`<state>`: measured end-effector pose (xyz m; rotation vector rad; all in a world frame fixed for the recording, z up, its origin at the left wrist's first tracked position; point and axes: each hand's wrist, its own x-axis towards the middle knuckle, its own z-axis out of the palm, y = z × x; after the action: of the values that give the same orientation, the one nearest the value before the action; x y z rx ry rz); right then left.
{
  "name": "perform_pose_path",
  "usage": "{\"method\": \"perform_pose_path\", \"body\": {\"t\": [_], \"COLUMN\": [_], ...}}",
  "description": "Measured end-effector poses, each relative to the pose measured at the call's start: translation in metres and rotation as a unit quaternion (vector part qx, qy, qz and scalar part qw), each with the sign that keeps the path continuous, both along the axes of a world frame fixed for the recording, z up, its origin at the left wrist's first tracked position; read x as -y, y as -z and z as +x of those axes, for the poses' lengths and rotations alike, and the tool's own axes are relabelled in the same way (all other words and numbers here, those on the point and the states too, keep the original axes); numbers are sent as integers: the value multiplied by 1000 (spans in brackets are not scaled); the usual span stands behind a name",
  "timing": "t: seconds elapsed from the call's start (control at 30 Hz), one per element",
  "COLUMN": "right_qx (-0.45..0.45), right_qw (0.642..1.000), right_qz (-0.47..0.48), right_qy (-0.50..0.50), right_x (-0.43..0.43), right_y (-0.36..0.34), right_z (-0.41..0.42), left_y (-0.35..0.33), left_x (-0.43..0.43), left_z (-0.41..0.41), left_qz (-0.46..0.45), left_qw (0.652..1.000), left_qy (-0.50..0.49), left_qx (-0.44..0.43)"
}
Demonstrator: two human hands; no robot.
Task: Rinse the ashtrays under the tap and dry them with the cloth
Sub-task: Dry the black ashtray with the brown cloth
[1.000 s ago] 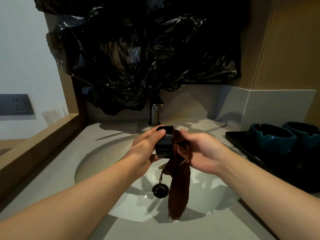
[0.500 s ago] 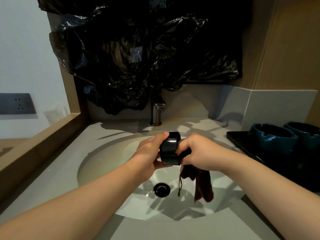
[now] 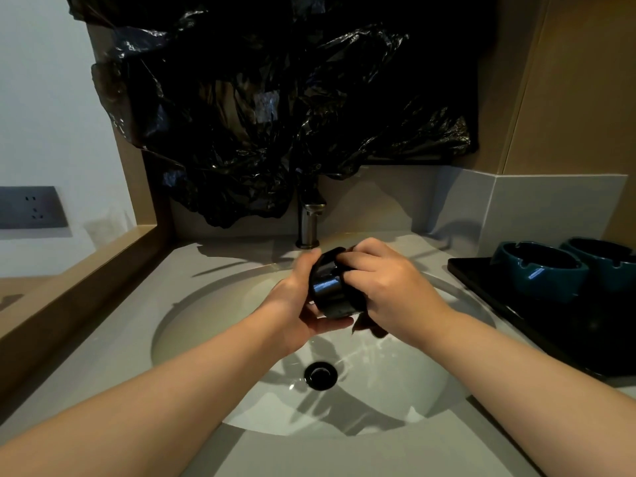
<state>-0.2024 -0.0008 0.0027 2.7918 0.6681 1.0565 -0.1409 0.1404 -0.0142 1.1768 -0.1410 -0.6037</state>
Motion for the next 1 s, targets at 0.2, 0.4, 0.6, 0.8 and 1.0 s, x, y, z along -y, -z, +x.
{"method": "perform_pose_path", "body": {"t": [0.2,0.4,0.6,0.8,1.0], "right_qx": [-217,-108,-106,-162,-121], "right_qw": [946,888,957,983,971], "right_qz": [174,436,270,81,201], "right_qy": [167,103,12,21,40], "right_x": [-2,9,-14,-17,-16], "right_y": [-1,-9,-10,-14,-19], "right_z": [3,2,-10,-15,-18], "left_y": [6,10,12,12,13], "left_x": [-1,-2,1,-6,-4], "left_z": [4,13,10,17,16], "left_qz": [29,41,64,50,30], "left_qw": [997,996,996,995,997], "left_qy": [-38,-53,-35,-80,-68], "left_qx": [65,51,51,21,12]}}
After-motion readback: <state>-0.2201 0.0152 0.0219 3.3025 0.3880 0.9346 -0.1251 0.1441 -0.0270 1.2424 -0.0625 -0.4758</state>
